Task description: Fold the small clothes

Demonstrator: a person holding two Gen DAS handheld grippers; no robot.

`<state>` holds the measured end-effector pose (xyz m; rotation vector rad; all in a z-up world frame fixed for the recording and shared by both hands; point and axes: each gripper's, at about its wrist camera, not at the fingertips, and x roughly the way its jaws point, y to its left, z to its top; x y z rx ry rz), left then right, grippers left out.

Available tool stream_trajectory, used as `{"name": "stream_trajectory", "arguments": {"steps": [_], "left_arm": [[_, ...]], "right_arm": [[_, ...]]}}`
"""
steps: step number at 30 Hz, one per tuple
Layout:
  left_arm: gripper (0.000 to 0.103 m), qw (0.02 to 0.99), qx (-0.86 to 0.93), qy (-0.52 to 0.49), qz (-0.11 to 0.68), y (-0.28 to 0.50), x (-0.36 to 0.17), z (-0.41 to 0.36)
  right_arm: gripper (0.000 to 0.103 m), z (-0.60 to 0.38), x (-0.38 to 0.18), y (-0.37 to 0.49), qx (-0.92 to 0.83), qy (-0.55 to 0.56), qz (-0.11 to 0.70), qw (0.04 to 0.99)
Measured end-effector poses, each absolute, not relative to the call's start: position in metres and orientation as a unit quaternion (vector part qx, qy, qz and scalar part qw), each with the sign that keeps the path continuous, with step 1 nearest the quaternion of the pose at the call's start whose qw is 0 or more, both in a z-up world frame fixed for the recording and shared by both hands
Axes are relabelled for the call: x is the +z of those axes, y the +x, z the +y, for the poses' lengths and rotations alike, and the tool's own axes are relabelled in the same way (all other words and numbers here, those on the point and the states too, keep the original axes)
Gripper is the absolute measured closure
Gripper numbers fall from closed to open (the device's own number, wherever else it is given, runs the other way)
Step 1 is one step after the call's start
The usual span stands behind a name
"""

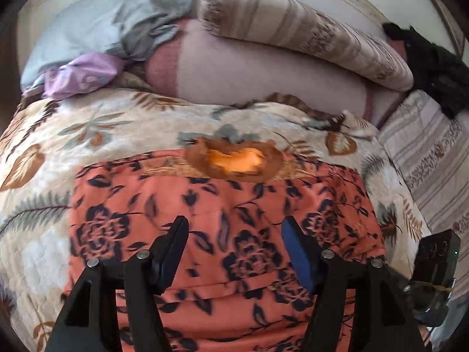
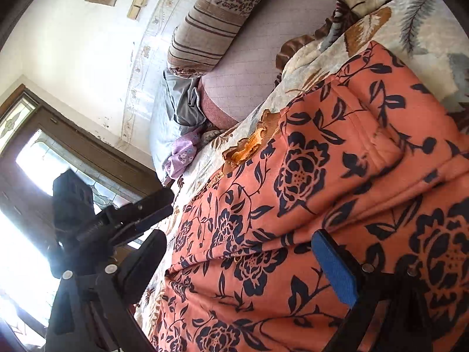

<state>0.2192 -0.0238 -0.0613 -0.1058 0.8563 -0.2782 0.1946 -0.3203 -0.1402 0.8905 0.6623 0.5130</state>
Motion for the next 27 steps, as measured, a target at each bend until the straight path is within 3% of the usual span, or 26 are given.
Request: {"name": "stream_trajectory", "arguments": {"steps": [8, 12, 18, 19, 21, 22, 23, 27], "left_arm": [[0.032, 0.896, -0.021, -0.149, 0.417, 0.204, -0.107, 0.098], [0.032, 0.890, -0.017, -0.174, 0.421, 0.198, -0.134, 0.114], [0.032, 0.895, -0.035, -0.180, 0.407, 0.196, -0.143, 0.114], [0.030, 0.896, -0.039, -0.180, 0.403, 0.196, -0.143, 0.113], [0.029, 0.894, -0.035, -0.180, 0.409, 0.198, -0.146, 0.113], [0.029, 0.892, -0.033, -0.182, 0.414, 0.200, -0.149, 0.113], [0.029, 0.892, -0.031, -0.183, 0.411, 0.200, -0.149, 0.114], [0.029, 0.895, -0.027, -0.173, 0.410, 0.200, -0.148, 0.111]], "right_arm": [[0.003, -0.364, -0.133, 0.218, 0.179, 0.530, 0.312, 0.768], [0.004, -0.371, -0.143, 0.231, 0.079, 0.523, 0.363, 0.767], [0.008, -0.365, -0.144, 0.244, 0.038, 0.499, 0.378, 0.779], [0.014, -0.365, -0.144, 0.250, 0.030, 0.487, 0.385, 0.784], [0.053, -0.363, -0.147, 0.264, -0.002, 0.457, 0.416, 0.786], [0.087, -0.361, -0.148, 0.269, -0.014, 0.449, 0.430, 0.783], [0.093, -0.359, -0.144, 0.271, -0.022, 0.431, 0.435, 0.790], [0.095, -0.331, -0.079, 0.251, -0.037, 0.278, 0.380, 0.881]]}}
